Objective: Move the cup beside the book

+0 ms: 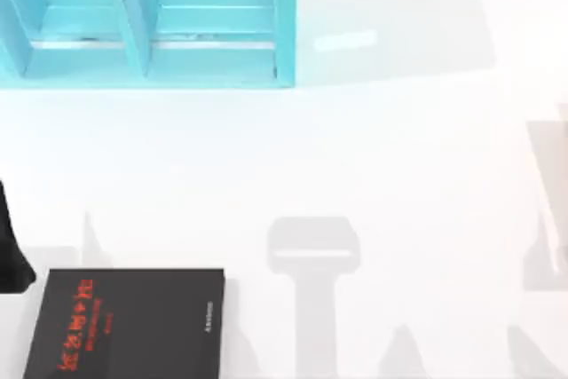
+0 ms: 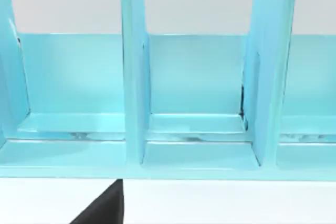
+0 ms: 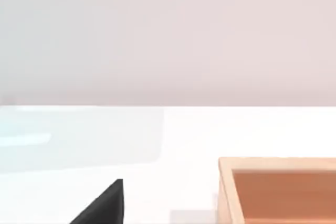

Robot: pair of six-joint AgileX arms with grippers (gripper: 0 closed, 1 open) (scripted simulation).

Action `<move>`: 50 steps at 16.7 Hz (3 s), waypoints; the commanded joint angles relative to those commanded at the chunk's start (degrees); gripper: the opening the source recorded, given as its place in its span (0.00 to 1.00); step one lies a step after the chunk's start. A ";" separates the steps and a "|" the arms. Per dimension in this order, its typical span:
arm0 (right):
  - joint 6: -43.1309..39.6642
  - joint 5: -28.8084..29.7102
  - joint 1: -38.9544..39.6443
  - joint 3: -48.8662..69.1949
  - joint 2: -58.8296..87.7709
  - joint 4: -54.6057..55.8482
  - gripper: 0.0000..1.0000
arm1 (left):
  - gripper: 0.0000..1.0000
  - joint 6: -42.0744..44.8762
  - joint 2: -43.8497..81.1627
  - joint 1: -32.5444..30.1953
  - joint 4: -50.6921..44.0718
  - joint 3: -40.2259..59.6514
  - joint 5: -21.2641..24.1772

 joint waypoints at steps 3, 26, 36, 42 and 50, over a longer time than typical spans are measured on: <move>0.00 0.00 0.00 0.00 0.00 0.00 1.00 | 1.00 0.56 0.55 -0.04 -0.42 0.51 -0.05; 0.00 0.00 0.00 0.00 0.00 0.00 1.00 | 1.00 106.14 85.11 20.22 -64.01 64.12 -0.81; 0.00 0.00 0.00 0.00 0.00 0.00 1.00 | 1.00 121.63 89.70 30.48 -72.34 72.08 -0.07; 0.00 0.00 0.00 0.00 0.00 0.00 1.00 | 1.00 121.51 90.12 30.32 -70.01 70.00 -0.08; 0.00 0.00 0.00 0.00 0.00 0.00 1.00 | 1.00 121.95 95.32 30.70 -50.34 55.93 -0.07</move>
